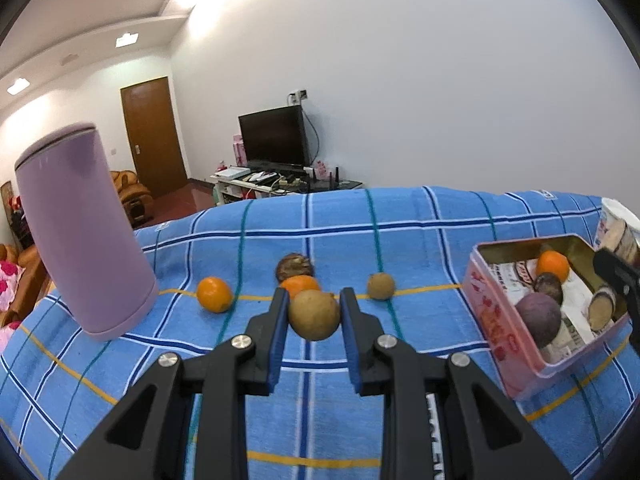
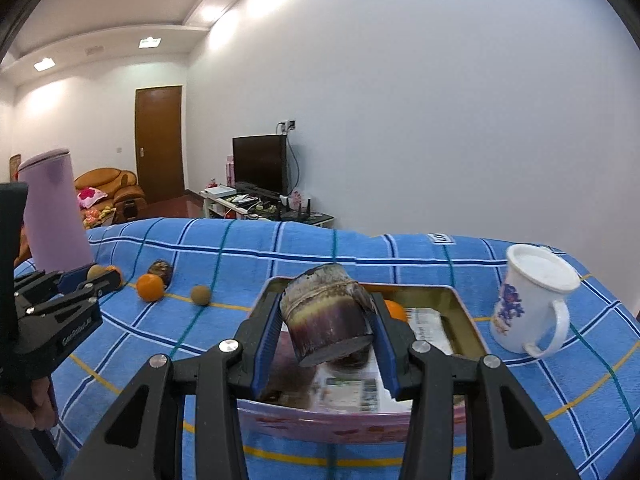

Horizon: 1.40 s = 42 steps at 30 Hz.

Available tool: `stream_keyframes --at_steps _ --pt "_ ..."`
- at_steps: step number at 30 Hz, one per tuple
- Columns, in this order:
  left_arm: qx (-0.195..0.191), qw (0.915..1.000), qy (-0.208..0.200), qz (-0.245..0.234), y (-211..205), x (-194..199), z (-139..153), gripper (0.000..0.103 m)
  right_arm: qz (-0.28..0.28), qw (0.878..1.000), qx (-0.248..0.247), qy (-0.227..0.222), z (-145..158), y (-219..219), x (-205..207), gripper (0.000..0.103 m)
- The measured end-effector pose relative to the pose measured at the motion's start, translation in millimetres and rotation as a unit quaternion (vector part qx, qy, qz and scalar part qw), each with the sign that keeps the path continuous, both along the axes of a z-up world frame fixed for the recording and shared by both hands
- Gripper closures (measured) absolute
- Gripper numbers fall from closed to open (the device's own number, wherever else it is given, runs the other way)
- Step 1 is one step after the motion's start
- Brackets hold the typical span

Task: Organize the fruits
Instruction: 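Carry the root piece over the tin with the right tool while the left tool brings the small fruit, then open both tools to drop the small fruit and root piece into the tin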

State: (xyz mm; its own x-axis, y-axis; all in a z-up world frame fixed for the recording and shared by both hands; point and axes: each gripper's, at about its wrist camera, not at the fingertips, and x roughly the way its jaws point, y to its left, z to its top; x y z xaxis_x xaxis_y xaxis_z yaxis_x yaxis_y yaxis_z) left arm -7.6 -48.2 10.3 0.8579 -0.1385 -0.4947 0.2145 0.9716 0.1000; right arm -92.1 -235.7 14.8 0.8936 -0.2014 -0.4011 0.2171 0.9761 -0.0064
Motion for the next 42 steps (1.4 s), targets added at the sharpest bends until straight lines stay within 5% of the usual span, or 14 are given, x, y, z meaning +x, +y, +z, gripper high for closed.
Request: stream_keyframes --at_steps 33,42 --pt "-0.023 0.9966 0.013 -0.078 -103.5 -20.9 16.1 0.075 -0.065 0.998 0.018 -0.006 8.7 -93.9 -25.3 0.058" --pt "-0.018 0.9935 0.041 -0.105 -156.7 -13.7 8.2 0.075 -0.041 0.996 0.065 0.050 -5.7 -110.6 10.1 0.058"
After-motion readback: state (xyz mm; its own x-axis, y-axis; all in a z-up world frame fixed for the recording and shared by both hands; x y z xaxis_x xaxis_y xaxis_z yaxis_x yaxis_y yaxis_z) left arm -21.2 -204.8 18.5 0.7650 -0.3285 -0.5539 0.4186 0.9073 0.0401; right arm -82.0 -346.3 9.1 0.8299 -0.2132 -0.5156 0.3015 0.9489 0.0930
